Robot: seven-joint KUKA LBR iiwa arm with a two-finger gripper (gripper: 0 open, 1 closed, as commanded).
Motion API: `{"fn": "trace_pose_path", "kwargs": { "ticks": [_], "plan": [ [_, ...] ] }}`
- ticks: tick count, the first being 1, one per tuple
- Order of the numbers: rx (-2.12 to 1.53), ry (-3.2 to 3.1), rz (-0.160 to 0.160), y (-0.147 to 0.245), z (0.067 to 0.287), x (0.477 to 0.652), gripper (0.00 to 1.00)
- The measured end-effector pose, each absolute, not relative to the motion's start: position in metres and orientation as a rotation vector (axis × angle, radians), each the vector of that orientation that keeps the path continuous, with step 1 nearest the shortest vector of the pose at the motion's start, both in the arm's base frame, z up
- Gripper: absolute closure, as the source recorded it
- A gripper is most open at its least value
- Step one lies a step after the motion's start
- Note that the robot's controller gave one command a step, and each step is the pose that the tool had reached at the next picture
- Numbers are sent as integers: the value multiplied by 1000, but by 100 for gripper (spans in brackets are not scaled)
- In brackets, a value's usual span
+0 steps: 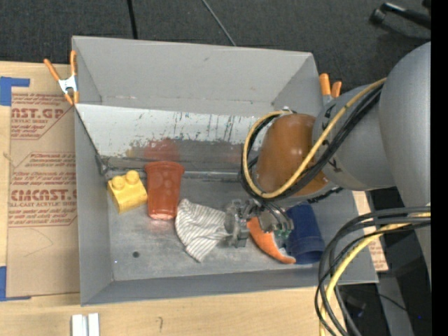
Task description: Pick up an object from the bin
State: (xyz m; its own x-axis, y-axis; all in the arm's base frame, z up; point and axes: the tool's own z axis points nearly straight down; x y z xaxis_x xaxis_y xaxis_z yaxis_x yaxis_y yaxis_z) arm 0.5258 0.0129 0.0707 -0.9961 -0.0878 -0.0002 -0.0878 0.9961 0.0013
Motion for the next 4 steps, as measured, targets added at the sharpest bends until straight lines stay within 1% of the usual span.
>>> {"fn": "trace_pose_path", "kwargs": {
  "ticks": [1,2,3,4],
  "plan": [
    [-381,3117,0,15,85,535,100],
    [-706,3062,1,7,121,527,100],
    [-460,3111,4,19,184,524,100],
    [-514,3089,-2,30,201,537,100]
  ]
}}
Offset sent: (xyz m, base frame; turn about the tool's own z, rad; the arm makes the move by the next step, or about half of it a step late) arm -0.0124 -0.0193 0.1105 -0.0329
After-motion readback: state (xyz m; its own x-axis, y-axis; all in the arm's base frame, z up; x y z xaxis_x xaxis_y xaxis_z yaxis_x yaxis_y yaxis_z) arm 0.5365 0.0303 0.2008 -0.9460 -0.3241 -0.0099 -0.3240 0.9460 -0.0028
